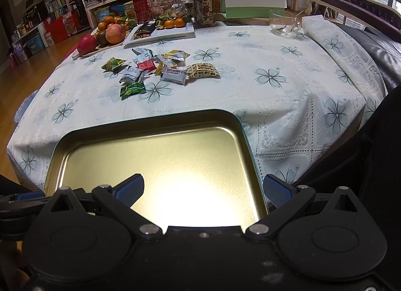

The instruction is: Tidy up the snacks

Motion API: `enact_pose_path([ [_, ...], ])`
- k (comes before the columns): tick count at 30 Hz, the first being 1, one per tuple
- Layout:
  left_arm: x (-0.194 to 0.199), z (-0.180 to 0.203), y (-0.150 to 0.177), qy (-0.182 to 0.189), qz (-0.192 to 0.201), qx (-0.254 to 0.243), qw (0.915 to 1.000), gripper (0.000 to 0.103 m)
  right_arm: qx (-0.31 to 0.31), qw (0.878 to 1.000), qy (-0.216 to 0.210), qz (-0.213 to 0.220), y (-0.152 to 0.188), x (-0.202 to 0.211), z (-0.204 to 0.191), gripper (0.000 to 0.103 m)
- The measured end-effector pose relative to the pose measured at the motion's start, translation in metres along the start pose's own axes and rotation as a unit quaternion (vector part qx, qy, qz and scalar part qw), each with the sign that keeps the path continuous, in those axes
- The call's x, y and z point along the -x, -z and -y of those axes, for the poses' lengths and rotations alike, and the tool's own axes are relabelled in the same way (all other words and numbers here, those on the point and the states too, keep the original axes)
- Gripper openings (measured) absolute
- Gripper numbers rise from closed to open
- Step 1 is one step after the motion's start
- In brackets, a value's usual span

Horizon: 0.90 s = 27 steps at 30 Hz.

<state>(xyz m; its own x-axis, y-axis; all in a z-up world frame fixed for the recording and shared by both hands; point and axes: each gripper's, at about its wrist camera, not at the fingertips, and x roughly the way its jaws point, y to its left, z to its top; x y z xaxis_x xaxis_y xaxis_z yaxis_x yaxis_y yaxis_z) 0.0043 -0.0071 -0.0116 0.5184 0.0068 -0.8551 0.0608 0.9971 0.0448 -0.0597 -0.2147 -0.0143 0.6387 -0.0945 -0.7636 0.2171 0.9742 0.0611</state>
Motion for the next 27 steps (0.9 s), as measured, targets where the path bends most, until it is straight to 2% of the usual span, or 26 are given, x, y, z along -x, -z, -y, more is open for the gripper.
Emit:
enact_pose_path([
  [27, -0.0019, 0.0007, 0.0020, 0.000, -0.003, -0.002, 1.0000, 0.067, -0.002, 1.000, -0.003, -0.007, 0.0005, -0.0024, -0.0005, 0.103],
])
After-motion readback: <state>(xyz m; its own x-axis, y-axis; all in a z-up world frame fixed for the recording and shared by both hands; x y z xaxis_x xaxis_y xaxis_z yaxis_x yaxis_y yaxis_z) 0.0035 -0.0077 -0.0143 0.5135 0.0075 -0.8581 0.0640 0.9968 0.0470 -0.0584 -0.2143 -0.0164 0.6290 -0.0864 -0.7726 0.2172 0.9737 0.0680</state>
